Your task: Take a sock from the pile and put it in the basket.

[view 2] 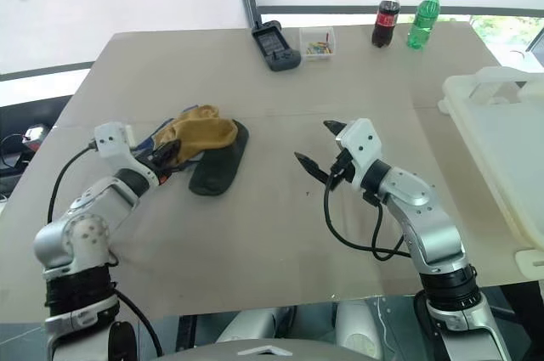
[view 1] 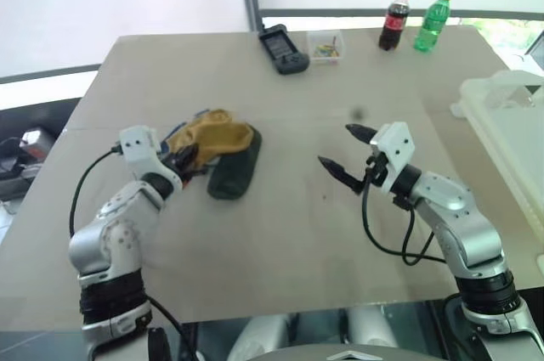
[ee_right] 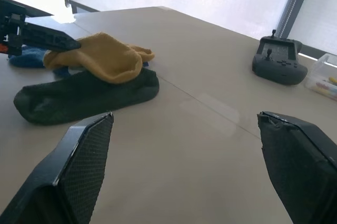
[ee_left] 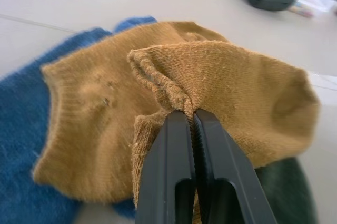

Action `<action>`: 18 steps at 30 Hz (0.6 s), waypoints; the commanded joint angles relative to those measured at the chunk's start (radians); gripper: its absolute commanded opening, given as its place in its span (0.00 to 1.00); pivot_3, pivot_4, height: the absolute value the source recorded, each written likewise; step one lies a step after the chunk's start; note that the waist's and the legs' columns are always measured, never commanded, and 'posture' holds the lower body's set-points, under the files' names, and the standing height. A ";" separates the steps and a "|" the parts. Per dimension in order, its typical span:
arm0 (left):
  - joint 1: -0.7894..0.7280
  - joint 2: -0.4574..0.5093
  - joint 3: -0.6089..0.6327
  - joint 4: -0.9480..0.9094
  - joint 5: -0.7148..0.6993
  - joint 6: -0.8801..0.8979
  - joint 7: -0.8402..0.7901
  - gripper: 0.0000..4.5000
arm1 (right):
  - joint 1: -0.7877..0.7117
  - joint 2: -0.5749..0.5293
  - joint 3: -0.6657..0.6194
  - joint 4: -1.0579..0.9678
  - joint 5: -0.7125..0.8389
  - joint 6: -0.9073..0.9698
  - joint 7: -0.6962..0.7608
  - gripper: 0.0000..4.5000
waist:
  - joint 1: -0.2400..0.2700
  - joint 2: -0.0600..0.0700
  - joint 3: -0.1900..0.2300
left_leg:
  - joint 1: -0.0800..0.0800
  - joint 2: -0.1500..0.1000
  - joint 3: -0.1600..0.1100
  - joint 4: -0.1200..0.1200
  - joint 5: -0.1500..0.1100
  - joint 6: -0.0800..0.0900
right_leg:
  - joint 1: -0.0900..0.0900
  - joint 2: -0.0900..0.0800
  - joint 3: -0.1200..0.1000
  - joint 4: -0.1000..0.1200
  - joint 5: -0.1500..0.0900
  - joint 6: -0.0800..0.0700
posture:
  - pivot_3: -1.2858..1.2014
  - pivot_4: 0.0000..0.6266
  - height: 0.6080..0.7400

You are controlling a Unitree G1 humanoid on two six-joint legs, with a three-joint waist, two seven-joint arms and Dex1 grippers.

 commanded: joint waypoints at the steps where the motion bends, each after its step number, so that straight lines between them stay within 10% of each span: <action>1: 0.062 0.032 0.076 -0.136 -0.122 0.074 -0.020 0.01 | -0.003 -0.004 -0.009 -0.026 0.007 -0.020 0.006 1.00 | 0.000 0.000 0.000 | 0.000 0.001 0.000 0.000 0.000 0.000 | 0.000 0.001 0.000 0.000 0.000 0.000 | 0.52 0.24 1.00; 18: 0.508 0.318 0.039 -0.276 -0.280 0.186 -0.386 0.01 | -0.002 0.000 -0.002 -0.007 0.011 -0.029 0.023 1.00 | 0.006 0.000 0.000 | 0.003 0.004 0.007 -0.005 0.000 0.000 | -0.002 0.004 0.008 0.000 0.000 -0.001 | 0.52 0.24 1.00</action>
